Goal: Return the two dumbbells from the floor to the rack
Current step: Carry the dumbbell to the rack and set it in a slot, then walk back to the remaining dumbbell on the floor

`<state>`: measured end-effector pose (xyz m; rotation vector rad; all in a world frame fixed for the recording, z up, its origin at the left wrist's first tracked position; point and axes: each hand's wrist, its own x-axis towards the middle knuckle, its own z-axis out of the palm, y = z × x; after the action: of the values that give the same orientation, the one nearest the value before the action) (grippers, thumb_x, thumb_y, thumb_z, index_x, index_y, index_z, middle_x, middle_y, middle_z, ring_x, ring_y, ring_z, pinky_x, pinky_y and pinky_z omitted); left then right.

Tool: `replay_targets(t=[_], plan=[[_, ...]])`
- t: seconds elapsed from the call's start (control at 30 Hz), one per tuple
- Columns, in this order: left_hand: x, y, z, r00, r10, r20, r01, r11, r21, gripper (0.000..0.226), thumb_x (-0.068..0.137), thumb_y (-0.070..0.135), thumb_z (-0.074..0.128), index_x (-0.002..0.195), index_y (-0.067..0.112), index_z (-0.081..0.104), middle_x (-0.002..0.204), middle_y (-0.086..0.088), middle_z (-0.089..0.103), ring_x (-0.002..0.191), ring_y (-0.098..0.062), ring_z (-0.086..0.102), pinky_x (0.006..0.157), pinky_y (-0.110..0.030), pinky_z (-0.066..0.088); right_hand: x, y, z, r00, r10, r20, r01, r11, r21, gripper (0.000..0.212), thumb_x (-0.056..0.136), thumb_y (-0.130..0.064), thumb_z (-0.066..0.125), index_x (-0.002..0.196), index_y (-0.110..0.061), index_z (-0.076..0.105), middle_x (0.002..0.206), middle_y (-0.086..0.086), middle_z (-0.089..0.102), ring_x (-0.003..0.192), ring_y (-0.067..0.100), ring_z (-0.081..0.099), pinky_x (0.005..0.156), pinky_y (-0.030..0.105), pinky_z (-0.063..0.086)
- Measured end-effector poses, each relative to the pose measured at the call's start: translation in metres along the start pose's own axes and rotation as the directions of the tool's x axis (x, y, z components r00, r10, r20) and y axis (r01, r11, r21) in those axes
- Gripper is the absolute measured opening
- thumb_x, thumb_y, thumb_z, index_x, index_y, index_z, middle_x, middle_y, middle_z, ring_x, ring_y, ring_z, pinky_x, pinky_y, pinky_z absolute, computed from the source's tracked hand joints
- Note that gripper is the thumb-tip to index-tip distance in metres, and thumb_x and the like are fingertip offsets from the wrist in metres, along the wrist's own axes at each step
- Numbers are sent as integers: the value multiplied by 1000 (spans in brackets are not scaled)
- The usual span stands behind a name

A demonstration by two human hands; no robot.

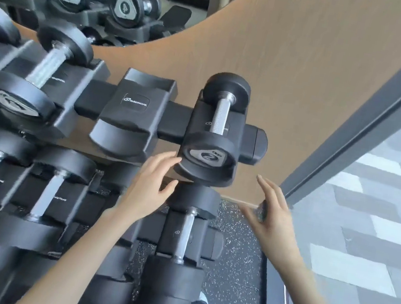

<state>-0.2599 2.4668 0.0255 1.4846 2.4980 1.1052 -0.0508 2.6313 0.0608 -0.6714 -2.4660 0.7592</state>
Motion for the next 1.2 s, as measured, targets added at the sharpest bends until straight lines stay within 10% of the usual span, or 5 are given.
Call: replay_targets(t=[0.4,1.2], plan=[[-140,93,23,726,516,455,-619,778,105,58,86,40,41,139,17,42,144,-3,43,135,-22,35,114,-43,20,-265,-58,-20,913,325,-247,-408,766,-496,67,86,-52,43,140,-15,34,145,8,39,138,23,29,113,48,22],[-478,198,44,120,688,715,-904,373,-207,65,85,48,33,143,20,33,146,-9,40,135,-28,34,111,-51,25,-679,-224,38,460,783,-418,-872,310,-379,80,71,-29,73,139,-9,36,144,15,40,133,32,37,103,55,31]])
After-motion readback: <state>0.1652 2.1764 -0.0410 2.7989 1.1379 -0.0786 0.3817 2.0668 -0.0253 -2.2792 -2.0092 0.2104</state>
